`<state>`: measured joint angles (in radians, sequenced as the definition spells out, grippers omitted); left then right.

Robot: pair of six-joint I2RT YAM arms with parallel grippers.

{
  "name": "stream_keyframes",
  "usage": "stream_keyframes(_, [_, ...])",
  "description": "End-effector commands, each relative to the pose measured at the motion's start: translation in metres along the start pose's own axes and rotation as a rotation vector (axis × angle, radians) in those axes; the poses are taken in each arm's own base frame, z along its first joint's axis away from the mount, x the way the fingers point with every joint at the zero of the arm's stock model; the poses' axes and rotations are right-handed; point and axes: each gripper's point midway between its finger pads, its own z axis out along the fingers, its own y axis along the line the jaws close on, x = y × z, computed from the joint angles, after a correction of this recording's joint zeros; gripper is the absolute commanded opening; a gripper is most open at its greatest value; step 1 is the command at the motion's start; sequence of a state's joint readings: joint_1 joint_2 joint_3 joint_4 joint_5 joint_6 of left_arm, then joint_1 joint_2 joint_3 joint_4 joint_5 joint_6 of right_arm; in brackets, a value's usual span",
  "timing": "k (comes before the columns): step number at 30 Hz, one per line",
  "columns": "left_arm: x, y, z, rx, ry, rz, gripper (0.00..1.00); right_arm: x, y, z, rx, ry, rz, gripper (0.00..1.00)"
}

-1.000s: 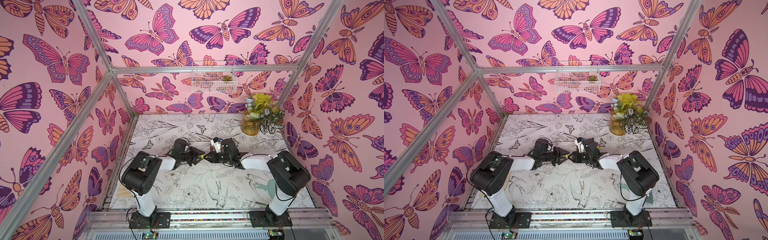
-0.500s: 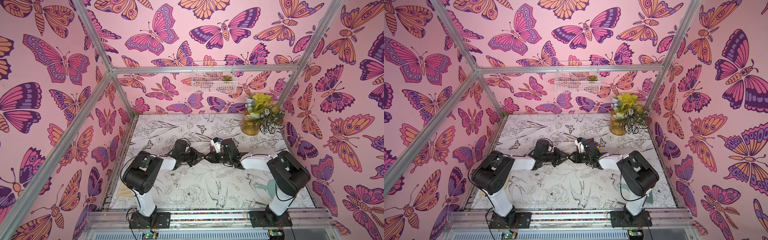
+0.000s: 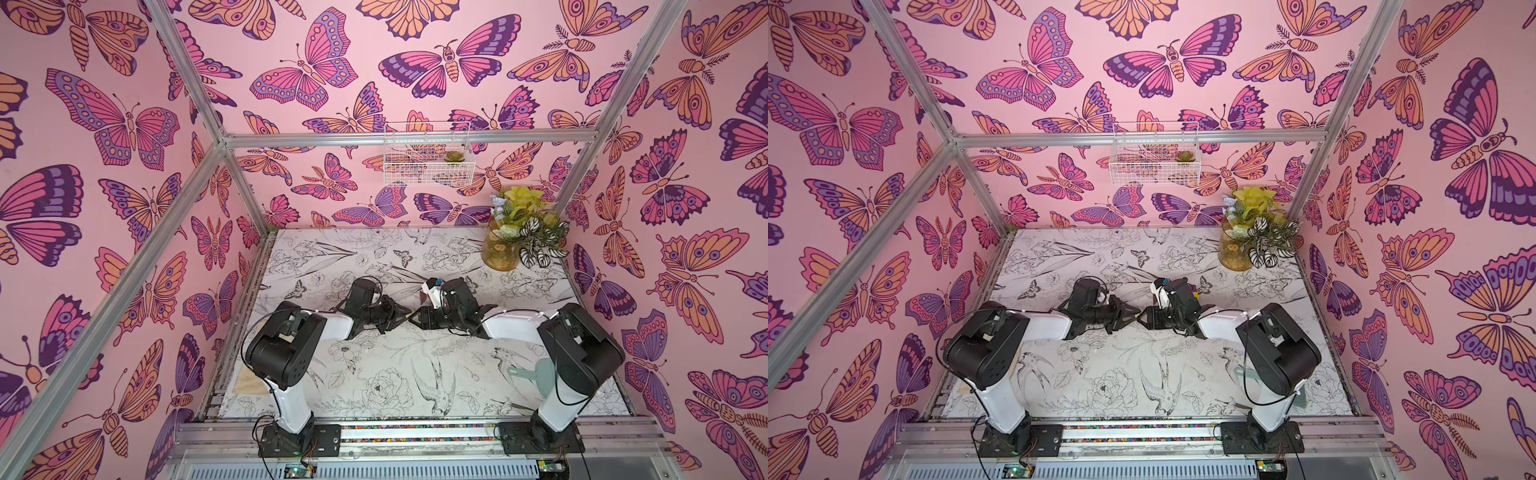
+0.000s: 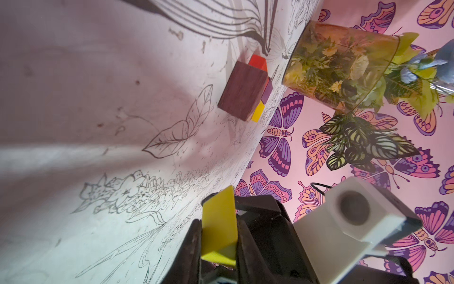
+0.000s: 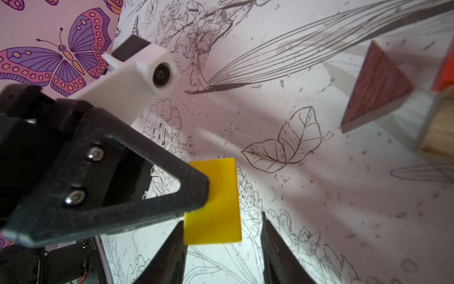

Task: Assemble a piece of candy with building blocks
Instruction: Place the building block at the center of the board.

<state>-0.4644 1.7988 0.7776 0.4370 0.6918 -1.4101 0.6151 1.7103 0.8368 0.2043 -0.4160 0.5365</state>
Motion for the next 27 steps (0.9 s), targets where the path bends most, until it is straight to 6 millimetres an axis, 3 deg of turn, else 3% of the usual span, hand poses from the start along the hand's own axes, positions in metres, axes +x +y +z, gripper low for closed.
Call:
stream_keyframes(1, [0.003, -0.001, -0.009, -0.069, -0.001, 0.096, 0.0, -0.008, 0.006, -0.021, 0.046, -0.027, -0.06, 0.51])
stream_keyframes(7, [0.001, -0.002, -0.04, -0.346, -0.032, 0.312, 0.0, -0.025, 0.003, -0.077, 0.096, -0.128, -0.081, 0.52])
stream_keyframes(10, [0.005, -0.005, -0.045, -0.443, 0.03, 0.397, 0.0, -0.032, -0.003, -0.099, 0.131, -0.162, -0.088, 0.53])
stream_keyframes(13, [0.011, -0.003, -0.041, -0.553, 0.109, 0.468, 0.02, -0.036, -0.01, -0.115, 0.174, -0.18, -0.099, 0.53])
stream_keyframes(17, [0.028, -0.001, -0.019, -0.629, 0.208, 0.531, 0.04, -0.039, -0.019, -0.13, 0.204, -0.205, -0.091, 0.53])
stream_keyframes(22, [0.048, -0.003, 0.001, -0.704, 0.278, 0.611, 0.08, -0.036, -0.028, -0.138, 0.22, -0.216, -0.069, 0.53])
stream_keyframes(27, [0.053, 0.007, 0.013, -0.759, 0.286, 0.618, 0.08, -0.033, -0.033, -0.141, 0.229, -0.221, -0.065, 0.53])
